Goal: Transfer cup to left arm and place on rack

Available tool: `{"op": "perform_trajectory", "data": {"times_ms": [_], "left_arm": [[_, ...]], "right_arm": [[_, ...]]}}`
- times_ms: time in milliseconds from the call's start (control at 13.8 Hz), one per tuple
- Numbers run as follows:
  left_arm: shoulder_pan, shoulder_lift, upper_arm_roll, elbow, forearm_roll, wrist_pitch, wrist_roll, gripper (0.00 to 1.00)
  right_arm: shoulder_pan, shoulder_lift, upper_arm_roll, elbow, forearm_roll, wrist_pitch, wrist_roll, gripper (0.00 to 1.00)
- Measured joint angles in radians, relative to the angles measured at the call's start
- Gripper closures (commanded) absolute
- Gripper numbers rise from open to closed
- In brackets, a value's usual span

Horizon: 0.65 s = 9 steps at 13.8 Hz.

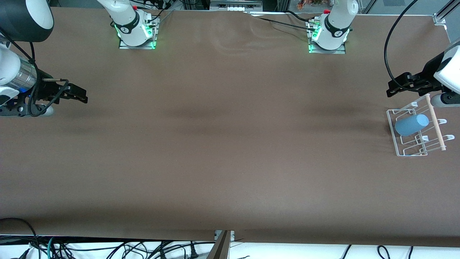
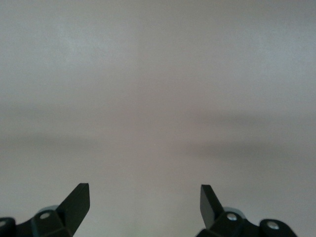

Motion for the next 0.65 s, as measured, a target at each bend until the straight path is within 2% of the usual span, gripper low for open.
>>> {"op": "perform_trajectory", "data": {"times_ms": [653], "left_arm": [[-0.007, 0.025, 0.002, 0.006, -0.008, 0.000, 0.000, 0.00]], "right_arm": [[0.000, 0.000, 0.000, 0.000, 0.000, 0.000, 0.000, 0.01]]}}
